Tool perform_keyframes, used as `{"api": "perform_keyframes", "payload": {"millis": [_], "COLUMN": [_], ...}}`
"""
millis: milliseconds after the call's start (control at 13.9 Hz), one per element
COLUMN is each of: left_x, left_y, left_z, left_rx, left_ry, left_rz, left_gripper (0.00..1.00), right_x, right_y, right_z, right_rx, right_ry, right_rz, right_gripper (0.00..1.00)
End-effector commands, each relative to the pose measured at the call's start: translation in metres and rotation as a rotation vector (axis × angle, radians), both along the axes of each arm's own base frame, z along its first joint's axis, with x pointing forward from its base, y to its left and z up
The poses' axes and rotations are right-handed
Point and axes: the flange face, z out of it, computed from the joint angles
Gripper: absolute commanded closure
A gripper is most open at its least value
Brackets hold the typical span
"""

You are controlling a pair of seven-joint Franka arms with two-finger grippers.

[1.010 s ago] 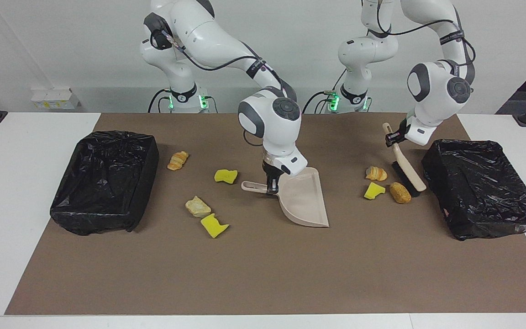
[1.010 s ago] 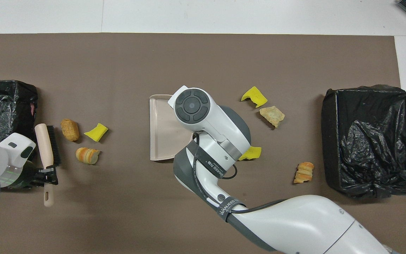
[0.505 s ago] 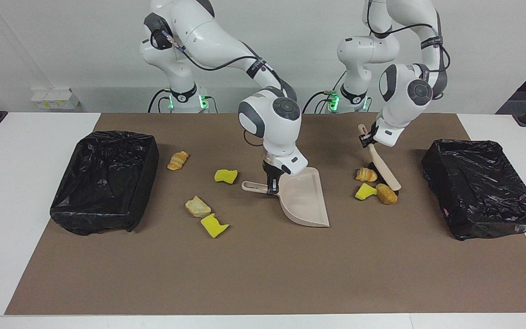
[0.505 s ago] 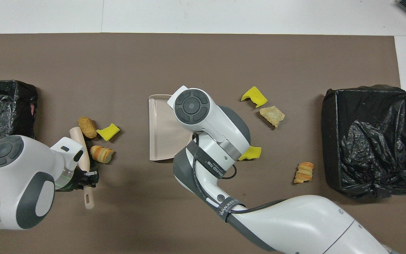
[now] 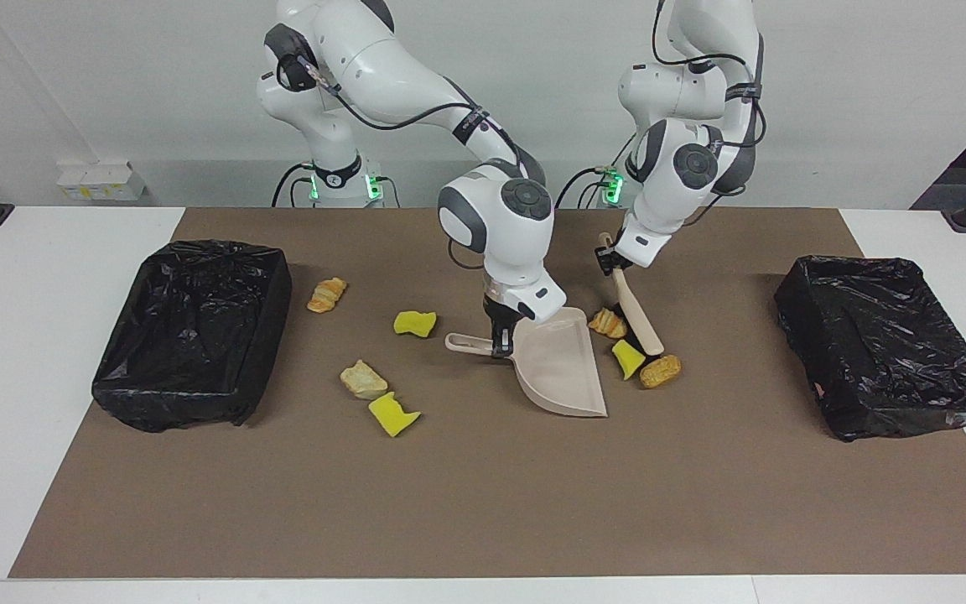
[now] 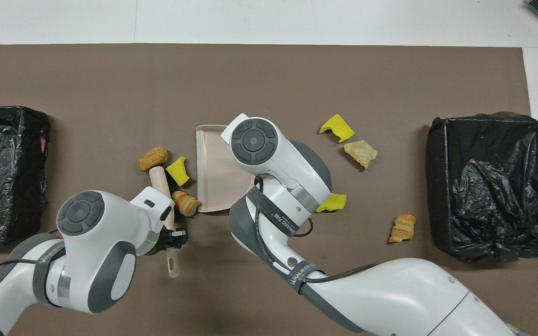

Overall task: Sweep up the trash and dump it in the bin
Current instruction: 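Sweep bread pieces toward the dustpan with the brush in the left gripper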

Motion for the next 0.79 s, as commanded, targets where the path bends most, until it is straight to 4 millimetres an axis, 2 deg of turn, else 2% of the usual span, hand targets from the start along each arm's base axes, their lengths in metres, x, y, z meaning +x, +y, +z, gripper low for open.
{"api": "perform_keyframes", "payload": {"millis": [0, 361, 505, 577, 722], "left_x": [-0.002, 0.034, 0.041, 0.046, 0.050], "left_y": [-0.024, -0.052, -0.050, -0.047, -0.034], "left_z": [0.003, 0.020, 0.027, 0.037, 0.046], "left_rx": [-0.060, -0.172, -0.189, -0.199, -0.199], "left_ry": [0.001, -0.027, -0.024, -0.039, 0.019], "left_rz": [-0.003, 0.063, 0.078, 0.087, 0.031], "left_gripper": [1.00, 1.00, 1.00, 1.00, 1.00], "right_x": [0.000, 0.001, 0.002, 0.003, 0.003], "right_y": [0.005, 0.003, 0.001, 0.000, 0.002], "right_z": [-0.011, -0.011, -0.011, -0.011, -0.009], "right_rx": [0.030, 0.030, 0.029, 0.029, 0.037], "right_ry": [-0.013, -0.013, -0.014, -0.014, -0.022], "right_rz": [-0.026, -0.029, -0.032, -0.033, -0.031], "right_gripper": [1.00, 1.00, 1.00, 1.00, 1.00]}}
